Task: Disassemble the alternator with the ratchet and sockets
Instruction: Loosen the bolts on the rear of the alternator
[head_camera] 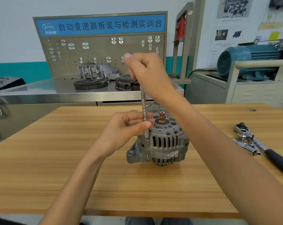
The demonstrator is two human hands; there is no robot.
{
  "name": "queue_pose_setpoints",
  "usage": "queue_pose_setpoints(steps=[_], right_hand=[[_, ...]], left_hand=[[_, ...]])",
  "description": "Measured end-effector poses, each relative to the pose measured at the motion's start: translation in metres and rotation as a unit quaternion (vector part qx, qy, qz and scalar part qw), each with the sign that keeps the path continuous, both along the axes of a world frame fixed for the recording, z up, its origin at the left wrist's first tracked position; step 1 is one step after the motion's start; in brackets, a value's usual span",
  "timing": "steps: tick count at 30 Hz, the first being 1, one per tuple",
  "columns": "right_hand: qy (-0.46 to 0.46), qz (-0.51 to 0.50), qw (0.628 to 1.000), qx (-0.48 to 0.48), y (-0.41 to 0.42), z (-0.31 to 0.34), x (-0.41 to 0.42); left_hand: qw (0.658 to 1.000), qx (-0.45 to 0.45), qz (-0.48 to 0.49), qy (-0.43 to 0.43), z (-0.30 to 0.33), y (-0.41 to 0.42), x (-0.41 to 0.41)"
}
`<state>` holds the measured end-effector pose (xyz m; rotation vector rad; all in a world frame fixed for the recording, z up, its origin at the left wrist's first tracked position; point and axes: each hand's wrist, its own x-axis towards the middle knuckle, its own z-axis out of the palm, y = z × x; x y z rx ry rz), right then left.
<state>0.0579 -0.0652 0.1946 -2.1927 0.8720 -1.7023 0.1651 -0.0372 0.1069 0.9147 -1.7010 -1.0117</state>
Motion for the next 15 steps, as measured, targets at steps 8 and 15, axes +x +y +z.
queue_pose_setpoints(steps=[8, 15], right_hand=[[0.186, -0.43, 0.876, -0.108, 0.008, -0.004, 0.007], [0.058, -0.162, 0.983, -0.071, -0.004, 0.0, 0.002]], left_hand=[[0.996, -0.037, 0.08, 0.023, -0.009, -0.001, -0.01], [0.999, -0.006, -0.019, -0.038, 0.001, -0.008, 0.001]])
